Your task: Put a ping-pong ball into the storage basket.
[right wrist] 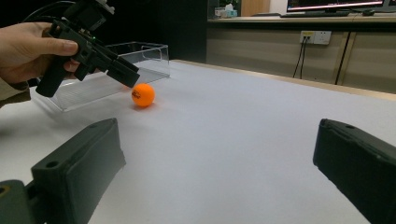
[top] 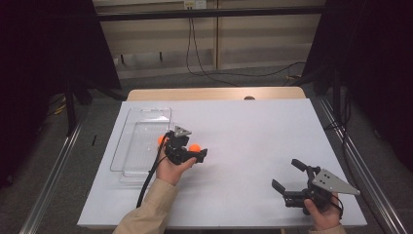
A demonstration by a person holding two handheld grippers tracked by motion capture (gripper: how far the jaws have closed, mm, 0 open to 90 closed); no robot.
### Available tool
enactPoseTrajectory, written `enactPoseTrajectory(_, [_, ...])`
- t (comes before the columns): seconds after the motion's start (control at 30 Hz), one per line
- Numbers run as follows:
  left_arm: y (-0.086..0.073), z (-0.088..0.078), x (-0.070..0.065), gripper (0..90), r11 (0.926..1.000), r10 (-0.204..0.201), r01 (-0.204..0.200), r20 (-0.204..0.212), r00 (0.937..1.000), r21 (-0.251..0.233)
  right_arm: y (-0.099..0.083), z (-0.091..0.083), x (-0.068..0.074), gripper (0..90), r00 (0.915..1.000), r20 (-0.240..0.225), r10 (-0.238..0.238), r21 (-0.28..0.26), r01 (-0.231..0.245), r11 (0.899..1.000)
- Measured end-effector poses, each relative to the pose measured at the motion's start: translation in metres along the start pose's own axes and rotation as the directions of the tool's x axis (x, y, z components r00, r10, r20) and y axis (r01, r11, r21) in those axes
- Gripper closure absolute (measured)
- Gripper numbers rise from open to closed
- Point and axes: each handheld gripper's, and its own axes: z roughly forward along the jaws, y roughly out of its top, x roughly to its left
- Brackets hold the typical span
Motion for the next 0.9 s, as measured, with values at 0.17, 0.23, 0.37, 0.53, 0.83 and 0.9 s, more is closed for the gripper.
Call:
enactPoseTrajectory(0.17, [0.0,0.002,-0.001,9.5,0.9999,0.012,-0.012,0.0,0.9999,-0.004,0.0,0.0,0.0,0.7,1.0,0.0,0.0,-0.001,0.0,1.0])
enactPoseTrajectory(0.23, [0.001,0.002,0.0,10.2,0.9999,0.014,-0.014,-0.001,0.9999,-0.005,0.0,0.0,0.0,0.7,1.0,0.0,0.0,0.0,0.0,1.0])
enactPoseTrajectory(0.37, [0.001,0.003,0.001,11.5,0.9998,0.019,-0.019,-0.007,0.9998,-0.002,0.0,0.0,0.0,0.8,1.0,-0.001,-0.001,0.002,0.001,1.0])
enactPoseTrajectory(0.53, [0.0,0.008,0.002,15.5,0.9994,0.029,-0.029,-0.019,0.9994,0.017,0.0,0.0,0.0,0.7,1.0,-0.001,0.001,0.002,-0.001,1.0])
enactPoseTrajectory(0.83, [-0.001,0.012,0.005,25.6,0.9994,0.021,-0.019,-0.046,0.9987,0.029,0.0,0.001,0.0,0.7,1.0,-0.001,0.0,0.003,0.0,1.0])
enactPoseTrajectory(0.9, [-0.001,0.012,0.005,26.8,0.9993,0.021,-0.019,-0.054,0.9983,0.031,-0.001,0.001,0.0,0.7,1.0,-0.001,-0.001,0.003,0.001,1.0])
